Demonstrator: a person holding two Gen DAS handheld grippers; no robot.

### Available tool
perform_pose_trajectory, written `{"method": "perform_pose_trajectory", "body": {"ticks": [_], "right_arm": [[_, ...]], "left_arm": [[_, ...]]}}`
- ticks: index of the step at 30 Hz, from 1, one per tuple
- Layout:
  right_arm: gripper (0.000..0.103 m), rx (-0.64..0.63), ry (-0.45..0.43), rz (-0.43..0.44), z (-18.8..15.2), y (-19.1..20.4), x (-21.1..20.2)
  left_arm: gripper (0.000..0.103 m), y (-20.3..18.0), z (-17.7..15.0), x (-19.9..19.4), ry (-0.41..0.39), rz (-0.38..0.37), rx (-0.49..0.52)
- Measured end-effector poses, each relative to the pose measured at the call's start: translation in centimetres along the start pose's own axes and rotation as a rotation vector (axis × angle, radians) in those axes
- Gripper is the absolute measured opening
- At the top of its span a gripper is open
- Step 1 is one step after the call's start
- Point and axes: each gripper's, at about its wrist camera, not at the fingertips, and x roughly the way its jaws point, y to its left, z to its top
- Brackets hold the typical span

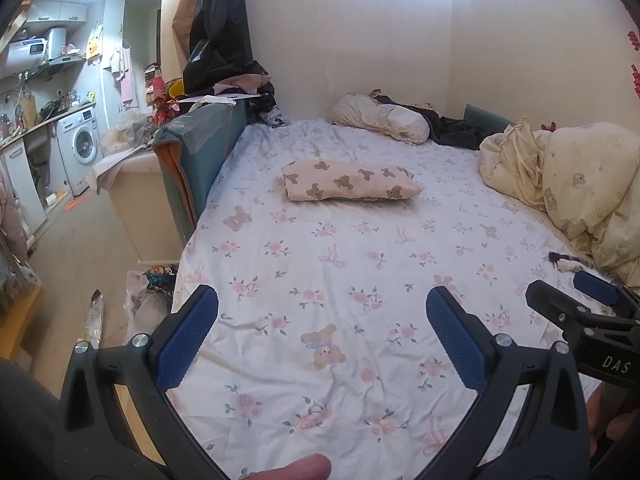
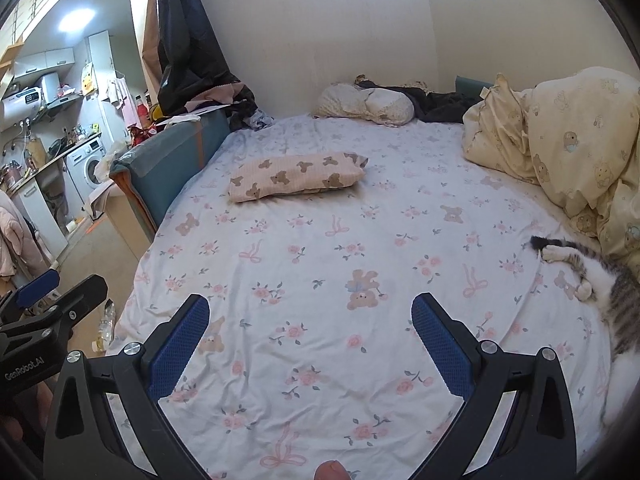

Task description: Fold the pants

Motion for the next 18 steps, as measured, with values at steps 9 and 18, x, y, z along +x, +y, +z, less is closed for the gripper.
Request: {"method": "perform_pose_trajectory", "body": {"ticks": [9, 18], "right_arm": [[0.103, -0.013, -0.012, -0.004, 0.02, 0.37, -0.26], [0.103, -0.015, -0.02, -0.008, 0.03, 0.46, -0.29]], "left_arm": [[0.102, 0.04, 0.06, 0.04, -0.003, 0.0, 0.002], [0.102, -0.35, -0.04, -0.03, -0.004, 0.007, 0.002]]}}
